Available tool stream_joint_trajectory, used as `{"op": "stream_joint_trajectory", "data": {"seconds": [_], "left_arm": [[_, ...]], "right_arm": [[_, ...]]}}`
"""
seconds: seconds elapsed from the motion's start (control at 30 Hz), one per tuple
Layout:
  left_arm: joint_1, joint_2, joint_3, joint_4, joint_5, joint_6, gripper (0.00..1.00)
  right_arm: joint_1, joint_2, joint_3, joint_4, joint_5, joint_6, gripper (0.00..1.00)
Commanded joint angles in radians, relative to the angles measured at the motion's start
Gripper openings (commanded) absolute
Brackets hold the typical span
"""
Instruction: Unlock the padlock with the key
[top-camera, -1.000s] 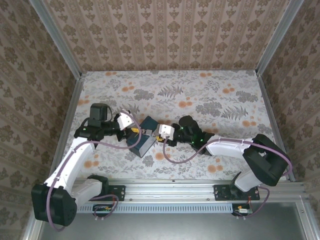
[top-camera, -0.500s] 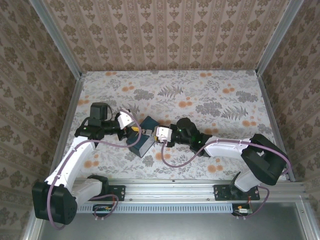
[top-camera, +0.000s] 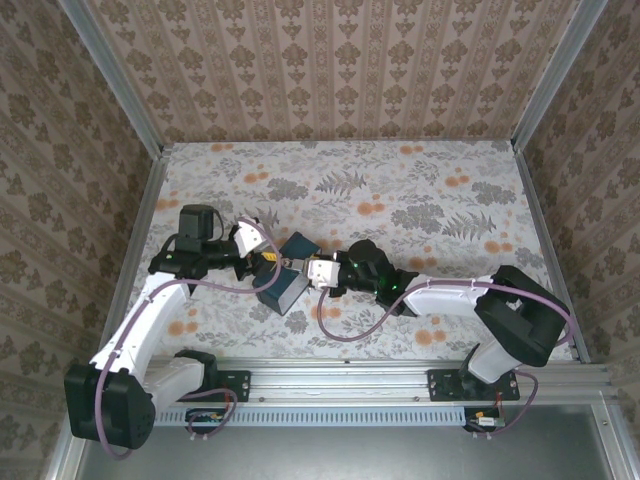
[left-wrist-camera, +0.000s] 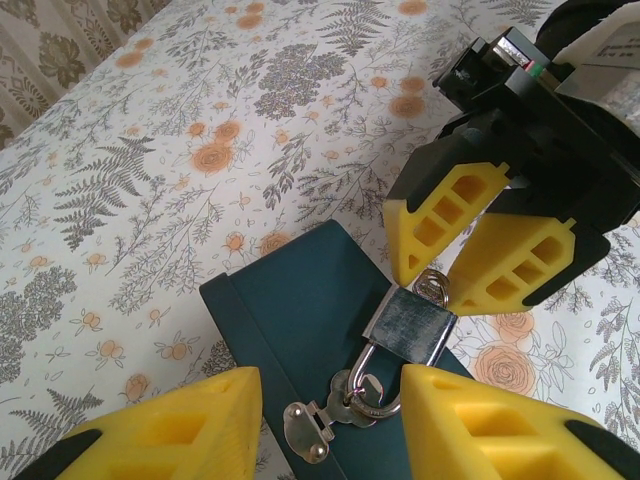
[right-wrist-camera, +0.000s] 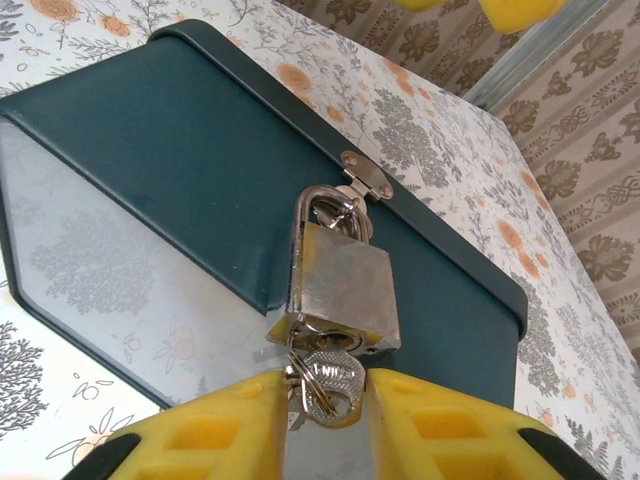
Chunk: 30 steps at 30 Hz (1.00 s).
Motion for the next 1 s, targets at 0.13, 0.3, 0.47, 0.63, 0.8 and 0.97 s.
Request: {"op": "stream_joint_trajectory", "data": {"seconds": [0.13, 0.3, 0.47, 0.63, 0.8, 0.97], "left_arm": [[0.005, 0.010, 0.022, 0.016, 0.036, -0.017, 0.41], [0.005, 0.016, 0.024, 0.018, 0.042, -0.019, 0.41], [0.005, 0.015, 0.025, 0.024, 0.044, -0.027, 0.40], [0.005, 0.012, 0.025, 0.020, 0.045, -0.027, 0.40], [0.006, 0.013, 0.024, 0.018, 0.044, -0.030, 0.40], [0.006, 0.015, 0.025, 0.013, 0.053, -0.028, 0.40]], "right_arm": [[0.011, 0.002, 0.001, 0.078, 0.078, -0.019, 0.29], [0.014, -0.019, -0.001, 0.085, 0.081, -0.010, 0.29], [0.016, -0.022, 0.001, 0.079, 0.078, -0.011, 0.27], [0.015, -0.011, 0.003, 0.073, 0.073, -0.012, 0.24], [0.019, -0.022, 0.008, 0.054, 0.056, -0.001, 0.19], [0.019, -0.041, 0.013, 0.009, 0.043, 0.005, 0.15]]}}
